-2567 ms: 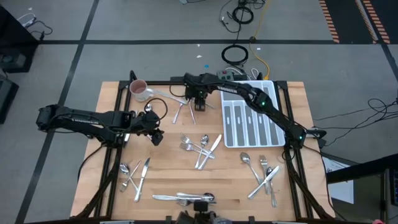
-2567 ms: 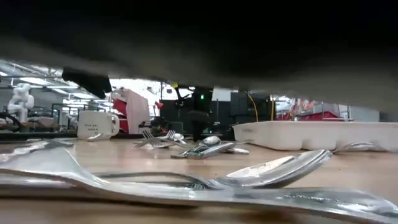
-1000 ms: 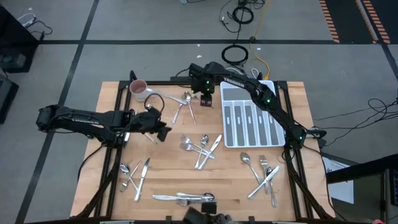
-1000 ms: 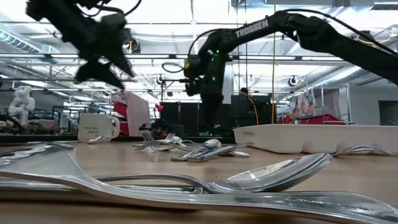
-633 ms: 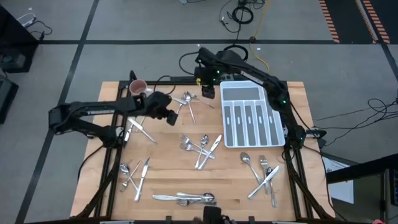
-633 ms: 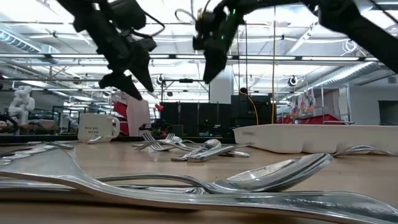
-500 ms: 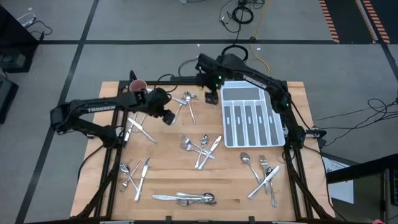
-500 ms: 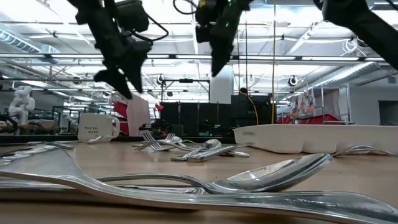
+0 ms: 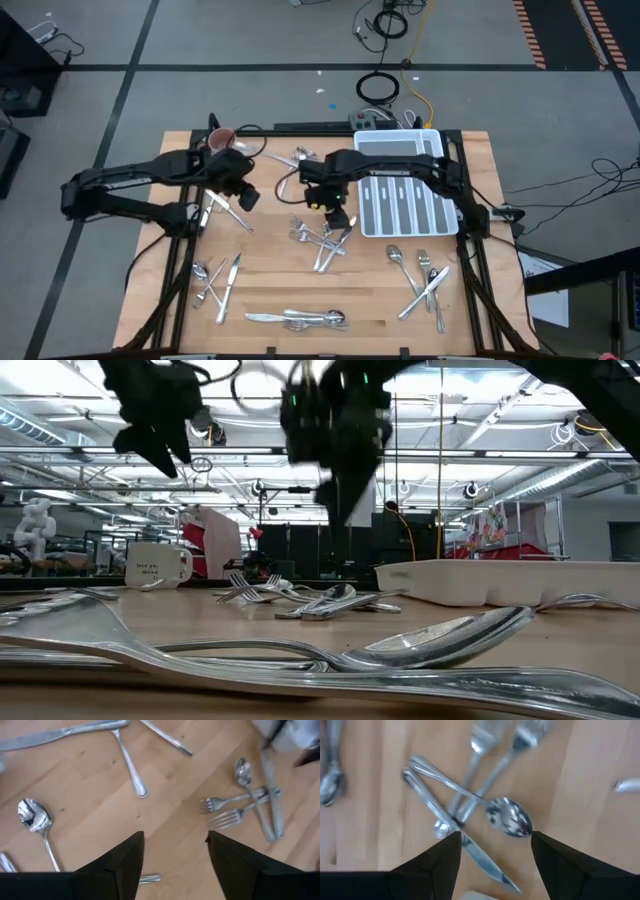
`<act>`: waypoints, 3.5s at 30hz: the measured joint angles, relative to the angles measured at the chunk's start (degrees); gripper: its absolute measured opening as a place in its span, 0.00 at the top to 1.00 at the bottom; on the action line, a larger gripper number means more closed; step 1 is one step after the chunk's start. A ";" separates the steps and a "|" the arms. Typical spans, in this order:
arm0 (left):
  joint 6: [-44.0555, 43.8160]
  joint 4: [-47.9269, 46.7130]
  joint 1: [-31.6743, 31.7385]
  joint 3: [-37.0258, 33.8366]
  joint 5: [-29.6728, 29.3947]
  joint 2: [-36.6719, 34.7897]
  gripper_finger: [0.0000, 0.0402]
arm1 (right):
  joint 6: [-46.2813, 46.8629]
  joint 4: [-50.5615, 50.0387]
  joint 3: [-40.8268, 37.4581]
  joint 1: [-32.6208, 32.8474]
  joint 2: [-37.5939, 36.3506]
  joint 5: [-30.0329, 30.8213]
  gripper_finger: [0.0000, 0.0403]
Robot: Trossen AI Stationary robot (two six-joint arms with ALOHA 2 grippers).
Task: Sort silverware
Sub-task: Put the silver fork into the silverware tray, then put the silver spoon into the silverware tray
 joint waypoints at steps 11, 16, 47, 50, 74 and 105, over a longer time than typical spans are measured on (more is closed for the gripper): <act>-3.04 -0.29 -2.36 -1.63 -4.62 -4.15 0.44 | 8.69 17.79 -13.42 -4.36 -0.13 -1.21 0.42; -3.02 -0.27 -2.37 -1.65 -4.83 -3.96 0.44 | 12.92 20.96 -17.95 -3.43 -0.13 -4.60 0.42; -2.97 -0.70 -2.36 -1.65 -10.21 -3.95 0.44 | 4.41 9.96 -19.68 -4.67 -13.12 2.56 1.00; -2.98 -0.68 -2.37 -1.65 -10.23 -3.95 0.44 | 1.31 2.28 -19.66 -6.96 -17.88 3.70 1.00; -3.08 -0.57 -2.36 -1.65 -13.18 -2.89 0.44 | -27.72 -25.41 -19.94 -30.10 -30.97 27.99 1.00; -3.04 -0.05 -2.21 -1.65 -12.57 3.09 0.44 | -41.34 -18.24 -38.93 -27.44 -29.15 27.56 1.00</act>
